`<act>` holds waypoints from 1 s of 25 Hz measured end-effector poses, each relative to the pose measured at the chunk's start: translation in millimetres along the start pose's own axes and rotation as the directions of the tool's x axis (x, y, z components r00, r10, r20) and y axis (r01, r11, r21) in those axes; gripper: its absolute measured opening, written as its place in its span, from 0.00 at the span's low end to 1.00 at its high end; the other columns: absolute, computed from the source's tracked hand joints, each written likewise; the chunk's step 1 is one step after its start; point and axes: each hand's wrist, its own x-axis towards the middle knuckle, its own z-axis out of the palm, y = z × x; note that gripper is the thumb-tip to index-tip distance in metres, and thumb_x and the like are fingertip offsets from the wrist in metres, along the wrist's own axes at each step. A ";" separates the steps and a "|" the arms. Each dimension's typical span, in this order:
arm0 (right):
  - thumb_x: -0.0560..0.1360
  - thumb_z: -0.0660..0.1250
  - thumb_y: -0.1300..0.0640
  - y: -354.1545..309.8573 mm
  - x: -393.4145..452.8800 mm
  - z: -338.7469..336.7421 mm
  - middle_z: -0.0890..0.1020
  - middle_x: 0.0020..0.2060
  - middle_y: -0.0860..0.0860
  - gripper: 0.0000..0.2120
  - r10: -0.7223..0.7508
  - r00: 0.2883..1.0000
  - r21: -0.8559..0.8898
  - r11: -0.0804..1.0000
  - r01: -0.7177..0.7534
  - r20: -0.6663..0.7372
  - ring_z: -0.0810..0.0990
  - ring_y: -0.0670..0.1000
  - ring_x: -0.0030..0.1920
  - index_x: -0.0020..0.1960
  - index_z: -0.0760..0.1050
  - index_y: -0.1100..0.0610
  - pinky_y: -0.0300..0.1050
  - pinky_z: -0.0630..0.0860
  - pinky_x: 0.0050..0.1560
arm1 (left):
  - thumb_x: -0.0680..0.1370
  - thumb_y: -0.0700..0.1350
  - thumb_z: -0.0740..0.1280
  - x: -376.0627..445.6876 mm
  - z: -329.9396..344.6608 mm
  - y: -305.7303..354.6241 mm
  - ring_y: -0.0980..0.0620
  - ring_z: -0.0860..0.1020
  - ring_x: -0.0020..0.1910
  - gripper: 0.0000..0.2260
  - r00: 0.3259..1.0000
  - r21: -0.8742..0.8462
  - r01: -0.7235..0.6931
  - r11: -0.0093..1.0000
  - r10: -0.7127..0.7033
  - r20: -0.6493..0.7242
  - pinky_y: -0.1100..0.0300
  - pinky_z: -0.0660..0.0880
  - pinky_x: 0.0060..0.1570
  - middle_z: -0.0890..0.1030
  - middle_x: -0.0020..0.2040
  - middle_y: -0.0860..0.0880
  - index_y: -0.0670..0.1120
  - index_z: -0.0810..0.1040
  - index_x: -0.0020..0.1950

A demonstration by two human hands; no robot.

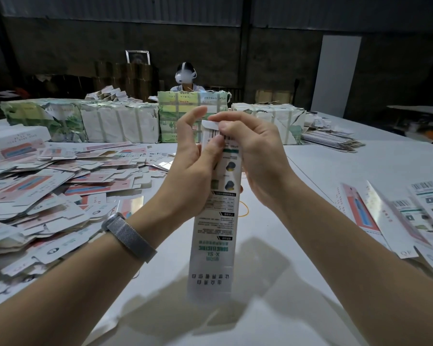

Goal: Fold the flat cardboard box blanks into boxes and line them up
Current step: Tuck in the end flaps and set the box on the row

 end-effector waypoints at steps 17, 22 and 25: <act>0.77 0.64 0.64 -14.8 8.5 -11.8 0.83 0.34 0.53 0.11 -0.027 1.000 -0.190 0.981 0.026 -0.005 0.82 0.48 0.35 0.42 0.84 0.59 0.41 0.79 0.33 | 0.84 0.44 0.56 0.4 -4.8 -1.1 0.46 0.81 0.34 0.13 0.992 0.134 -0.104 0.986 0.093 0.083 0.43 0.83 0.34 0.80 0.41 0.44 0.58 0.60 0.66; 0.76 0.69 0.64 -24.4 9.5 -17.5 0.83 0.29 0.49 0.10 -0.087 0.995 -0.298 0.950 0.096 0.045 0.83 0.50 0.32 0.37 0.82 0.58 0.44 0.81 0.33 | 0.83 0.46 0.56 2.7 -8.6 -0.3 0.48 0.81 0.36 0.15 0.986 0.211 -0.108 0.971 0.078 0.148 0.46 0.82 0.37 0.82 0.42 0.52 0.61 0.59 0.66; 0.76 0.70 0.63 -26.7 9.4 -18.8 0.84 0.31 0.49 0.07 -0.078 0.994 -0.257 0.962 0.095 0.076 0.84 0.51 0.34 0.40 0.82 0.58 0.44 0.81 0.35 | 0.83 0.45 0.56 3.7 -10.0 1.6 0.48 0.82 0.36 0.16 0.986 0.210 -0.111 0.971 0.080 0.149 0.48 0.82 0.37 0.82 0.43 0.52 0.61 0.59 0.68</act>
